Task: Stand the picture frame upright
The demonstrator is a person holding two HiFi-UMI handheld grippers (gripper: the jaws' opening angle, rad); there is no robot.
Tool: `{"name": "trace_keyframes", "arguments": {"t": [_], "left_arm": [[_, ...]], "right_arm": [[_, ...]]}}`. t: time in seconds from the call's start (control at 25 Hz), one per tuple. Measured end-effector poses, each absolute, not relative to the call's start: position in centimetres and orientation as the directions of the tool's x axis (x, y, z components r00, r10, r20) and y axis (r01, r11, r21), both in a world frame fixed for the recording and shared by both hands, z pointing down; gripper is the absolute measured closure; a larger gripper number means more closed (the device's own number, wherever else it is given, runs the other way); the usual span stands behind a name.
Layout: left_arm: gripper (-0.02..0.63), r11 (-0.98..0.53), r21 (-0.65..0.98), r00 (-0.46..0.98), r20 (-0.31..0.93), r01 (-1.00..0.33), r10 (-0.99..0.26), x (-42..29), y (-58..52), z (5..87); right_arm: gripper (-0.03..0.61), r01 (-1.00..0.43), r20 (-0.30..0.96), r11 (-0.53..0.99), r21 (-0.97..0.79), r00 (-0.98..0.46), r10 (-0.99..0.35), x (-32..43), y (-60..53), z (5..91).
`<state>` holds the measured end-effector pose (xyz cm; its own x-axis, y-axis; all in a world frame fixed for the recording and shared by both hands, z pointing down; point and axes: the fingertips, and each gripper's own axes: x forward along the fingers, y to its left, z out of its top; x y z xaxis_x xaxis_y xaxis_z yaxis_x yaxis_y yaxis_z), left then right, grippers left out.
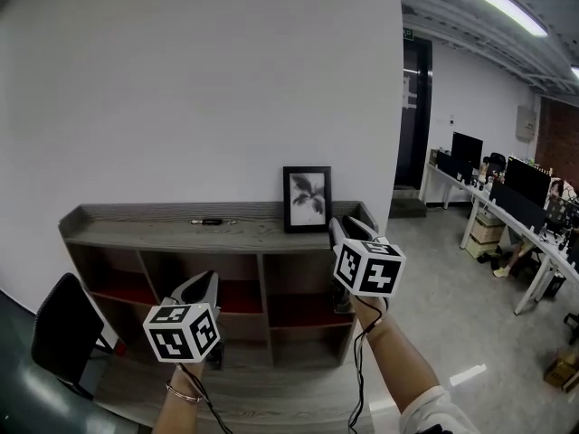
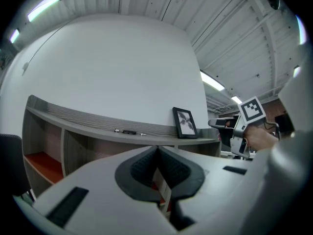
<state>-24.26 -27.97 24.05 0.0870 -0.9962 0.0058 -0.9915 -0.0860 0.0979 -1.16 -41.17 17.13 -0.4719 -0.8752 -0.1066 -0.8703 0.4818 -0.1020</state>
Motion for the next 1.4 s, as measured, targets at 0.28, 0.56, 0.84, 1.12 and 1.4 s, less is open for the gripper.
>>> {"name": "trace_keyframes", "arguments": {"t": [0.28,0.56,0.84,1.12,1.4], "left_arm": [[0.601,-0.076,0.138,0.085,0.063,-0.987,-0.994,-23.7,-26.8,27.8],[0.601,-0.086,0.187,0.100,0.069,-0.979,-0.993,-21.8,-26.0,31.0],[0.601,-0.064,0.191,0.080,0.079,-0.980,-0.994,-19.6,-25.0,33.0],[0.601,-0.023,0.150,0.041,0.118,-0.988,-0.992,-16.3,-24.4,35.3],[0.601,0.001,0.138,0.016,0.123,-0.990,-0.992,-14.2,-24.9,35.3]], "right_arm": [[0.495,-0.868,-0.060,0.484,-0.110,-0.481,-0.875,0.1,-39.0,21.9],[0.523,-0.862,-0.014,0.494,-0.113,-0.495,-0.869,1.6,-36.6,26.0],[0.534,-0.855,0.028,0.508,-0.105,-0.513,-0.858,3.5,-34.2,29.6],[0.538,-0.829,0.090,0.543,-0.136,-0.556,-0.826,5.1,-32.8,33.8],[0.546,-0.817,0.112,0.565,-0.113,-0.576,-0.810,5.5,-33.2,34.7]]}}
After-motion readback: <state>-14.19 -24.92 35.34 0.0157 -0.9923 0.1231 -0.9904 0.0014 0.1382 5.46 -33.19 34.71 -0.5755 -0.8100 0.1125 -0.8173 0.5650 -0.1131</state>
